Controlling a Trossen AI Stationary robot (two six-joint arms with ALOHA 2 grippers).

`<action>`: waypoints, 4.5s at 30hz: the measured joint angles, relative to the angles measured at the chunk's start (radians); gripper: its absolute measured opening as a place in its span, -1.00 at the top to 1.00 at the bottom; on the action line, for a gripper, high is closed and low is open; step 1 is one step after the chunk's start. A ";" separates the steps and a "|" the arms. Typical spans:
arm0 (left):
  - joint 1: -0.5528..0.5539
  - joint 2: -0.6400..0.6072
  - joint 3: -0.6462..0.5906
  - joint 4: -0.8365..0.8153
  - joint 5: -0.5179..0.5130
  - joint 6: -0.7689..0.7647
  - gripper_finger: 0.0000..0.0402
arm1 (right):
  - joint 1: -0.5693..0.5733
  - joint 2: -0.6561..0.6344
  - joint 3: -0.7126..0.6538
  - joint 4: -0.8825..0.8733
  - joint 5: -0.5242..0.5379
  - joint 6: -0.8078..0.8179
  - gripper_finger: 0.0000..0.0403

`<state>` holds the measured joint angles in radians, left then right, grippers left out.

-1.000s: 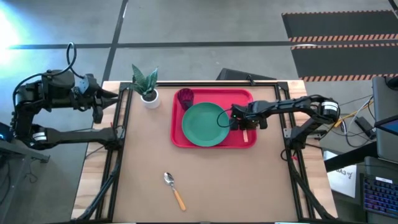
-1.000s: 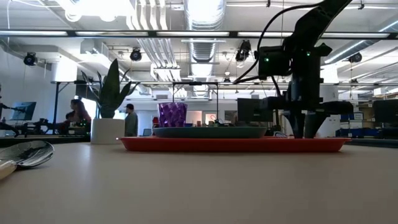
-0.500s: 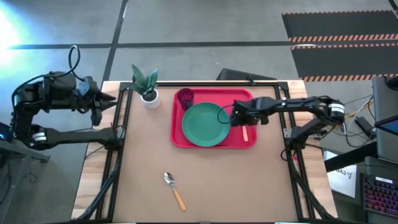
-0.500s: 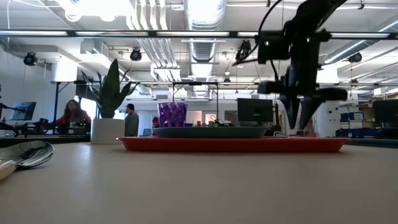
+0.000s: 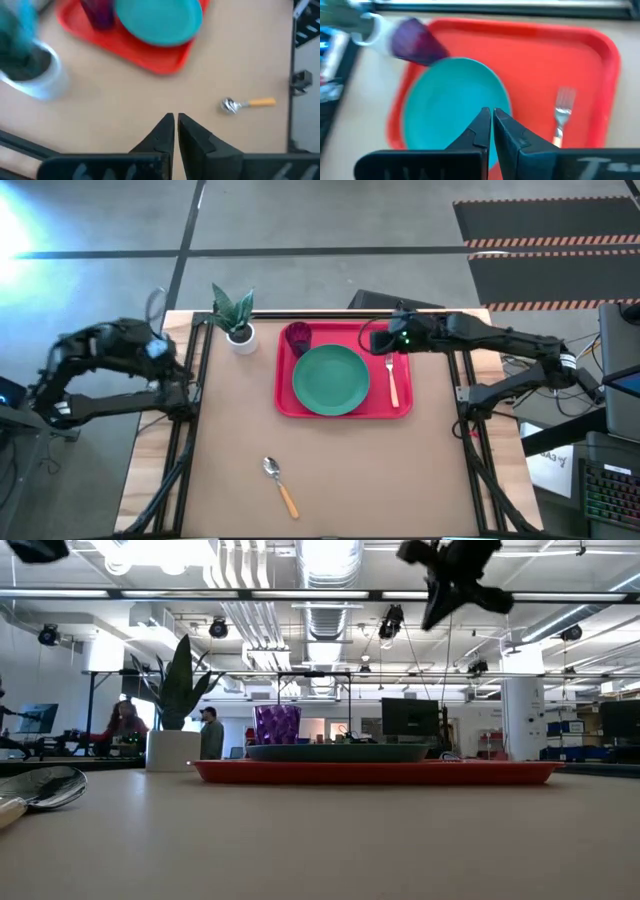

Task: Pick and place plate/cup/fork/spoon on tray
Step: Put the light orange spoon on the red tray between the light orange fork and the green plate

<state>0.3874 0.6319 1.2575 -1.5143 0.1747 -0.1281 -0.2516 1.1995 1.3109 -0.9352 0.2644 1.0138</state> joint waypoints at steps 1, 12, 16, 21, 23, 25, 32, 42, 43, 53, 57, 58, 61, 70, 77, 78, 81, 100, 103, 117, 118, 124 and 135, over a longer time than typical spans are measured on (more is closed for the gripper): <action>0.000 -0.022 -0.049 0.011 0.017 -0.020 0.98 | 0.004 0.001 0.025 0.000 0.000 -0.017 0.96; -0.002 -0.158 -0.325 0.181 0.083 -0.092 1.00 | 0.009 0.012 0.148 -0.006 0.000 -0.130 0.96; -0.010 -0.110 -0.311 0.219 0.138 -0.107 1.00 | 0.009 0.013 0.150 -0.006 0.000 -0.135 0.96; -0.096 -0.019 -0.276 0.263 0.149 -0.101 1.00 | 0.009 0.013 0.150 -0.006 0.003 -0.135 0.96; -0.161 0.024 -0.277 0.295 0.147 -0.103 1.00 | 0.009 0.013 0.150 -0.006 0.014 -0.135 0.96; -0.244 0.069 -0.285 0.342 0.128 -0.119 1.00 | 0.009 0.013 0.149 -0.006 0.025 -0.134 0.96; -0.639 0.245 -0.294 0.504 -0.060 -0.249 1.00 | 0.004 0.013 0.149 -0.007 0.025 -0.153 0.96; -1.115 0.520 -0.301 0.535 -0.295 -0.773 1.00 | 0.002 0.012 0.148 -0.007 -0.023 -0.257 0.96; -1.137 0.548 -0.297 0.554 -0.311 -0.812 1.00 | 0.002 0.012 0.148 -0.007 -0.032 -0.265 0.96; -1.155 0.839 -0.287 0.766 -0.359 -0.857 1.00 | 0.002 0.012 0.148 -0.002 -0.089 -0.327 0.96; -1.155 0.894 -0.288 0.777 -0.357 -0.860 1.00 | 0.002 0.012 0.151 -0.003 -0.106 -0.340 0.96; -1.154 0.905 -0.290 0.776 -0.355 -0.861 1.00 | 0.003 0.012 0.153 0.003 -0.110 -0.346 0.96; -1.152 0.936 -0.297 0.793 -0.348 -0.861 1.00 | 0.003 0.012 0.162 0.004 -0.116 -0.361 0.96; -1.126 1.009 -0.324 0.968 -0.340 -0.860 1.00 | 0.003 0.012 0.217 0.006 -0.115 -0.405 0.96; -1.129 1.049 -0.326 1.032 -0.258 -0.859 1.00 | 0.003 0.012 0.267 0.005 -0.115 -0.432 0.96; -1.130 1.055 -0.327 1.036 -0.258 -0.857 1.00 | 0.003 0.012 0.272 0.005 -0.115 -0.433 0.96; -1.120 1.073 -0.330 1.037 -0.260 -0.852 1.00 | 0.003 0.012 0.282 0.005 -0.115 -0.440 0.96; -0.895 1.246 -0.337 1.458 -0.263 -0.573 1.00 | 0.005 0.012 0.287 0.005 -0.117 -0.450 0.96; -0.842 1.245 -0.336 1.498 -0.260 -0.508 1.00 | 0.005 0.012 0.287 0.005 -0.119 -0.449 0.96; -0.854 1.129 -0.308 1.448 -0.329 -0.459 1.00 | 0.018 0.018 0.287 0.006 -0.238 -0.457 0.96; -0.862 1.099 -0.299 1.406 -0.368 -0.459 1.00 | 0.022 0.024 0.287 0.007 -0.255 -0.454 0.96; -0.903 0.927 -0.234 1.070 -0.577 -0.497 1.00 | 0.052 0.117 0.287 0.040 -0.440 -0.439 0.96; -1.000 0.684 -0.139 0.742 -0.864 -0.549 1.00 | 0.108 0.399 0.285 0.223 -0.773 -0.401 0.96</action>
<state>-0.6122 1.3163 1.1185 -0.7723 -0.6893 -0.6773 -0.1437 1.5988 1.5963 -0.7120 -0.5081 0.6124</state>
